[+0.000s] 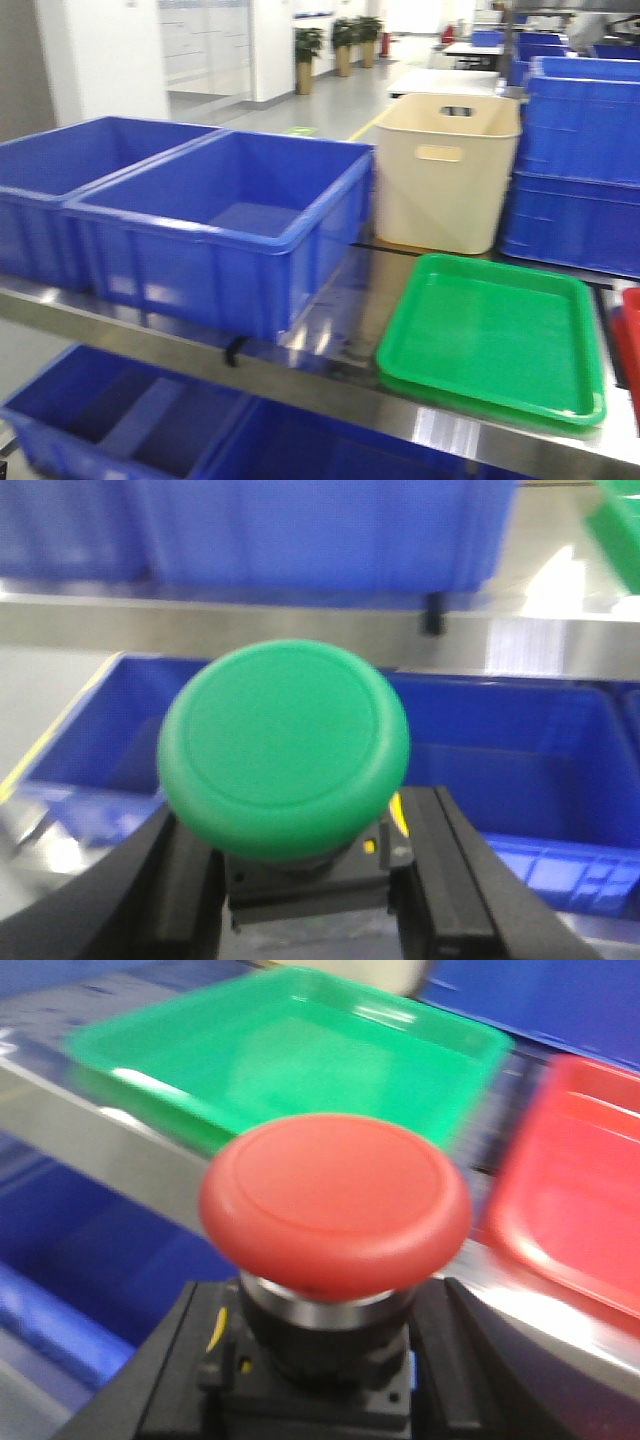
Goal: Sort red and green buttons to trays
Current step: 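Move the left gripper over the green tray, right over red tray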
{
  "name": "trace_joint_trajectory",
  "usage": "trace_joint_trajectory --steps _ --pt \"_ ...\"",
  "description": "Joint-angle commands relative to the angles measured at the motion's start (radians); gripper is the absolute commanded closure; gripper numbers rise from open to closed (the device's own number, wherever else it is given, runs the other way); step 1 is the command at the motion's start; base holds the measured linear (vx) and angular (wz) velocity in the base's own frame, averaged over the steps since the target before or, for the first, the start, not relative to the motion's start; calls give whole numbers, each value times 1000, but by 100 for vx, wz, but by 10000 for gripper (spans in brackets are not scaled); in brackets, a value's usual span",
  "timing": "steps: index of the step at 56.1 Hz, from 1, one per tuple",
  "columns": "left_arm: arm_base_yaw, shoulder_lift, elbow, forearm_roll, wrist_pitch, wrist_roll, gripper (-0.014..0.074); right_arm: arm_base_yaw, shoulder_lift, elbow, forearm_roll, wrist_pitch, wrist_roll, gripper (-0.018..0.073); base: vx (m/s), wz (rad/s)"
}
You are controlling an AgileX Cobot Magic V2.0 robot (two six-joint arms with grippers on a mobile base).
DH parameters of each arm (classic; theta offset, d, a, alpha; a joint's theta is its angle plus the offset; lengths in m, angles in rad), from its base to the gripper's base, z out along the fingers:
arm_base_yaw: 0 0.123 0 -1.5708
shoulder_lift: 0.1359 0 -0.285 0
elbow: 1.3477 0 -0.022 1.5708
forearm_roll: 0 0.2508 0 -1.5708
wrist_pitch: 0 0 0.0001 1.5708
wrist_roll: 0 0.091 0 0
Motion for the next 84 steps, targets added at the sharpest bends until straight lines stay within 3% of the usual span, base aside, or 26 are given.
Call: trace_joint_trajectory --steps 1,45,84 --pt "3 0 -37 -4 -86 -9 597 -2 -6 -36 -1 -66 2 548 15 -59" --pt "3 0 -37 -4 -86 -9 597 -2 -6 -36 -1 -68 2 548 13 -50" --pt "3 0 -37 -4 -86 -9 597 -2 -6 -36 -1 -68 2 548 13 -7"
